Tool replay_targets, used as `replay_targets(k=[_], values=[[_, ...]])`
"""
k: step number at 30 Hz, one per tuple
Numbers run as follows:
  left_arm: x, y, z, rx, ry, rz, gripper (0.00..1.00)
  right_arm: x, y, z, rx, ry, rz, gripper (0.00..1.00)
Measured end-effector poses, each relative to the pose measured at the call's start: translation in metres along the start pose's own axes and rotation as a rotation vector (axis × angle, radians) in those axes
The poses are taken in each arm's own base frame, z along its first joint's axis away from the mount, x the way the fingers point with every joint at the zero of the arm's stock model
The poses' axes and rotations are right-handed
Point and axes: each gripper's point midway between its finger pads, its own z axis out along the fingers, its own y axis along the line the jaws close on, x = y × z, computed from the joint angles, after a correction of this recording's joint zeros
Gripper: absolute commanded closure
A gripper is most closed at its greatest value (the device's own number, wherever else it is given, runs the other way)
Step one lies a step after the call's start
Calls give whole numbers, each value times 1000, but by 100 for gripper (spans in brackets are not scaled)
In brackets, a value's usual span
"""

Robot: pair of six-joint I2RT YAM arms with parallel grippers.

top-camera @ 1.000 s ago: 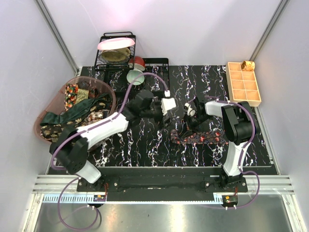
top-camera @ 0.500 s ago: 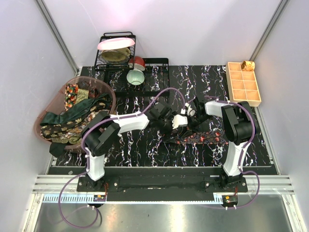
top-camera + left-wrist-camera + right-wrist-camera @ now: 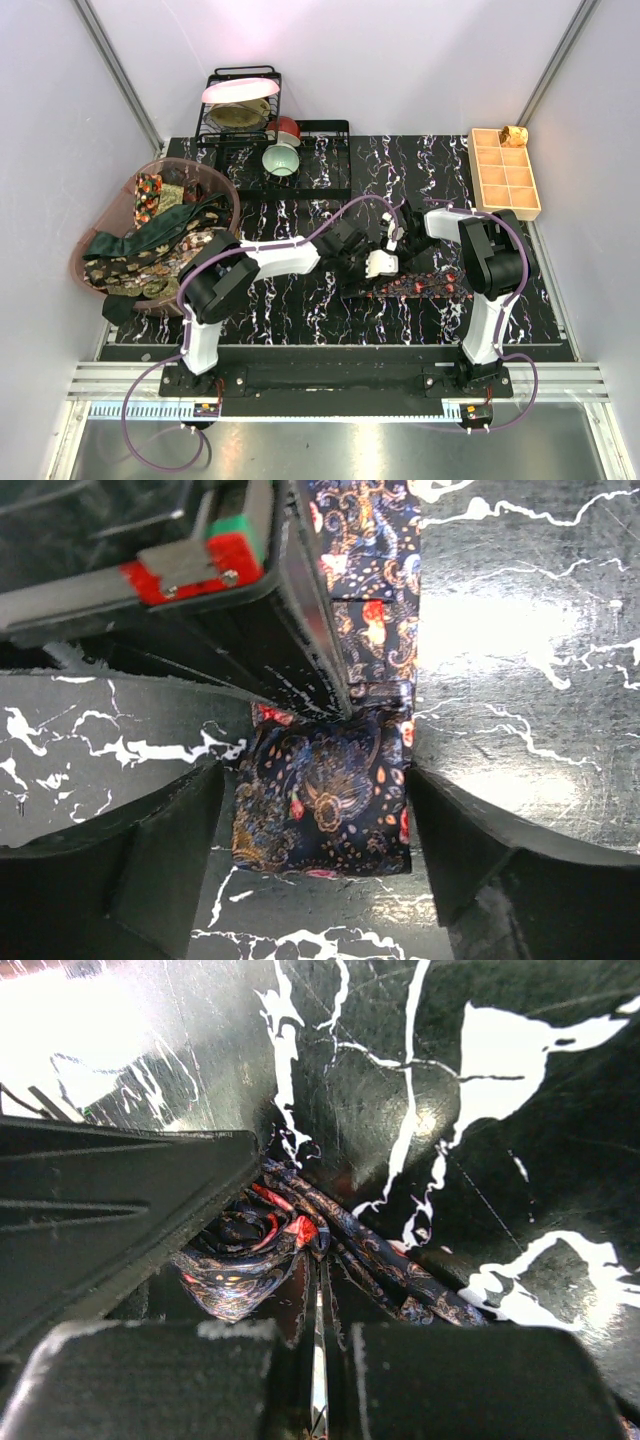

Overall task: Roll the ties
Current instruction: Roll the tie at the center of the board.

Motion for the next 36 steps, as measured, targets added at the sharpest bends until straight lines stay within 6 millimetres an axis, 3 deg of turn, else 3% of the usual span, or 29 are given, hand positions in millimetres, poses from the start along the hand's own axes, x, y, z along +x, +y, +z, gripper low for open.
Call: replay_targets(k=[6,13,27,36], values=[[0,-3,1,-6,17,17,51,0,1,-1,3,-4,-8,100],[-1,-3,3,-25,29,31,56,0,5,-9,35,-30,-39,100],[0,4,-2,-55,28,35,29,0,-1,0,40,5,3,100],[19,0,-18,-34,-45,-64,26,0,1,2,-1,23,53,100]])
